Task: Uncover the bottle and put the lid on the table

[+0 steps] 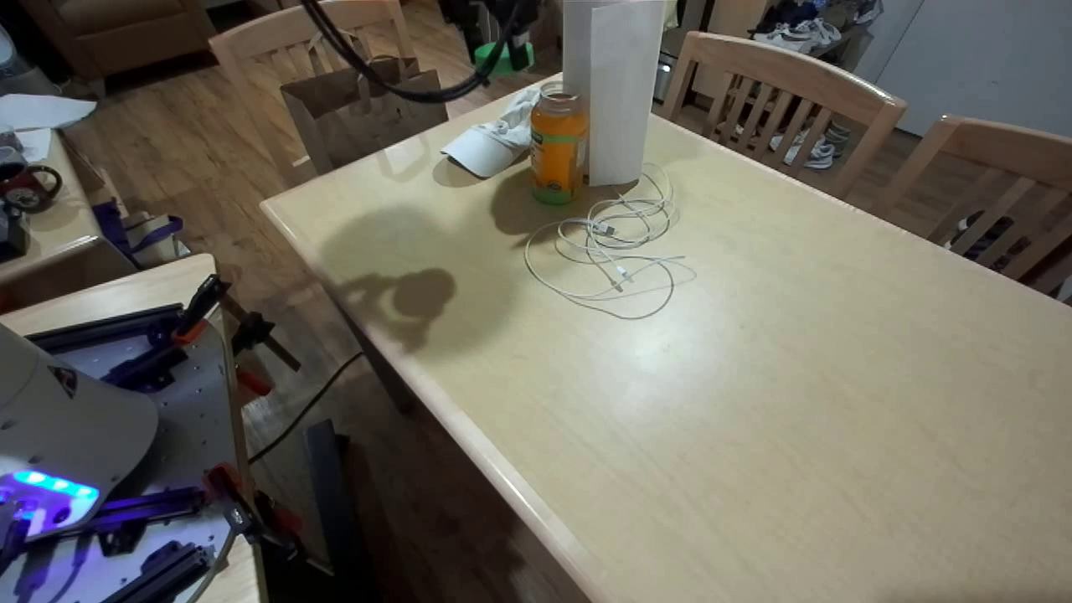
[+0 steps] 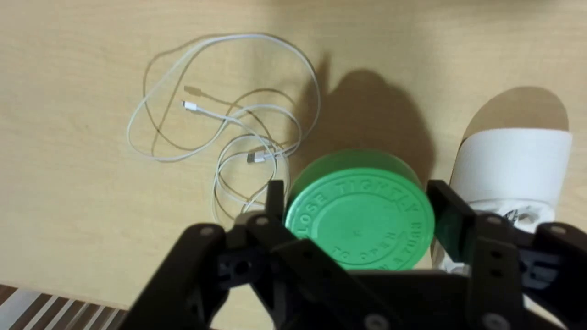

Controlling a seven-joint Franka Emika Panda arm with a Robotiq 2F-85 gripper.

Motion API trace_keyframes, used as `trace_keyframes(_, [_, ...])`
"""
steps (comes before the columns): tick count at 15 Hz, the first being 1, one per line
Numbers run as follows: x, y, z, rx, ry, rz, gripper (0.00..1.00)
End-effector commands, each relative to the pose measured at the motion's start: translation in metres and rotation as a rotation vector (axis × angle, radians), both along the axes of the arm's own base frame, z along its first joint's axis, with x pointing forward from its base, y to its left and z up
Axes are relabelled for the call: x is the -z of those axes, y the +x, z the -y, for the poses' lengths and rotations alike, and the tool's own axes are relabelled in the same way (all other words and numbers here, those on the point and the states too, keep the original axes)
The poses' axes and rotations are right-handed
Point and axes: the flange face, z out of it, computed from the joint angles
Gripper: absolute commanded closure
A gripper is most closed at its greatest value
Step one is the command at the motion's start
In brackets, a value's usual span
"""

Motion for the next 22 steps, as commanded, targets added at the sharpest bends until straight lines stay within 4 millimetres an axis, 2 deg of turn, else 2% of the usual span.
trace_keyframes(1, [0.030,-0.047,0.011,-0.005,0.032,-0.054,0.49])
trace_keyframes(6, [0.077,-0.082,0.030,-0.051,0.022,-0.092,0.49])
trace_keyframes(13, [0.129,-0.105,0.047,-0.274,0.002,-0.119,0.49])
trace_keyframes(18, [0.134,-0.104,0.046,-0.361,0.036,-0.084,0.49])
trace_keyframes(19, [0.134,-0.104,0.043,-0.322,0.014,-0.107,0.24])
trace_keyframes(21, [0.133,-0.103,0.043,-0.338,0.021,-0.100,0.24])
trace_keyframes(22, [0.133,-0.103,0.043,-0.339,0.021,-0.101,0.49])
